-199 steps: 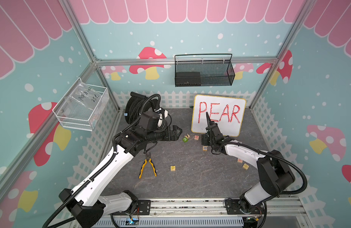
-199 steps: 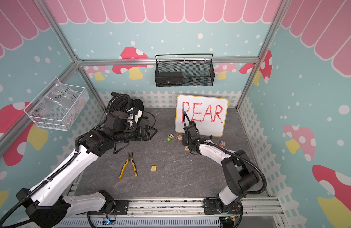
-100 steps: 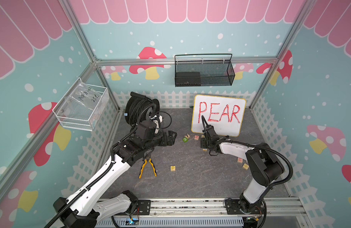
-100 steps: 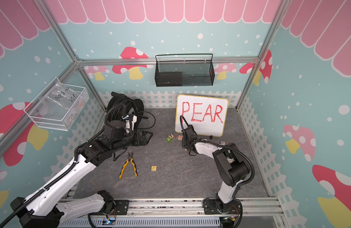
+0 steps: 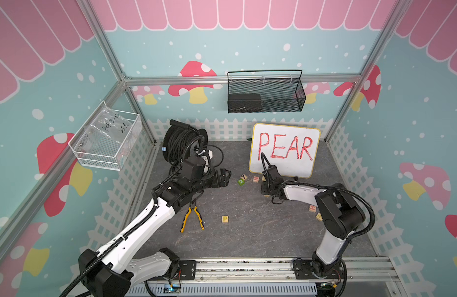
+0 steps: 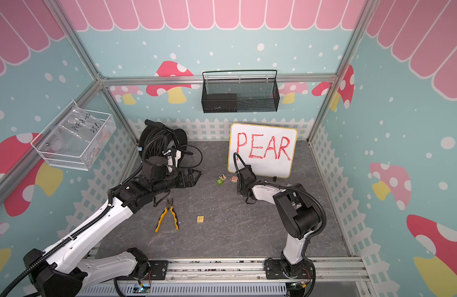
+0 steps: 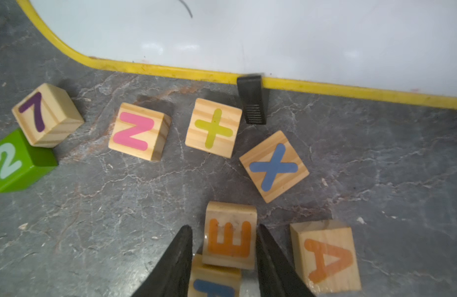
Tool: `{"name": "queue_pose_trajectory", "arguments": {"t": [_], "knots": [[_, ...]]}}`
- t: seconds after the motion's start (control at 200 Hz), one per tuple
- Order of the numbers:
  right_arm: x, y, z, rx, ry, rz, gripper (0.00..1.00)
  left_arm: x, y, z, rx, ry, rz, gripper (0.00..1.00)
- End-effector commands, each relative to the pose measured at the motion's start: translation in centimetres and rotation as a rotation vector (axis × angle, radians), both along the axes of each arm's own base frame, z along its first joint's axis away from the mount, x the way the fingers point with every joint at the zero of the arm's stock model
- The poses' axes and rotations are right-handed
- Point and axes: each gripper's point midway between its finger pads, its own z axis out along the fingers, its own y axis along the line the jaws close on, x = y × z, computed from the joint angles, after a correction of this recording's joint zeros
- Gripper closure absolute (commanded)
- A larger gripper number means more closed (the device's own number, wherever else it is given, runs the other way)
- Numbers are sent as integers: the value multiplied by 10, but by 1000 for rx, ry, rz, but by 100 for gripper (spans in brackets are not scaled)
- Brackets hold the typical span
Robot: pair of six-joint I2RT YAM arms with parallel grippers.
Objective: Spell the uppercase word “pear” with letter blocks
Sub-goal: Pick up the letter block from the center of the board.
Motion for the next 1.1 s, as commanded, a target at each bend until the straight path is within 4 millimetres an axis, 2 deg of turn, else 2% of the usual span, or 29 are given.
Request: {"name": "queue_pose_trajectory", "arguments": {"t": [0.0,0.145,0.27,0.475,0.641,0.746,0.836,1.001,1.096], "knots": [[4,-4,-3,-13,6,-33,63,3,-5,-6,-39,21,-21,0],[4,-6,-4,-19,5,-44,69,3,-6,-16,-48,52,-37,1],[10,-4,8,-11,-24,-38,71,3,-4,-18,-37,53,-36,1],[19,8,52,20,-111,-2,72,5,2,-19,-32,49,-22,1],[15,30,89,77,-164,52,72,6,4,-19,-35,51,-16,1],[1,42,96,82,-153,72,72,6,6,-19,-29,52,-12,2],[-21,62,94,96,-128,116,72,6,7,-19,-24,51,-10,1],[-68,94,76,130,-55,190,72,5,8,-17,-24,46,-8,1],[-92,104,61,143,-7,200,72,5,9,-18,-18,45,-2,1]]}}
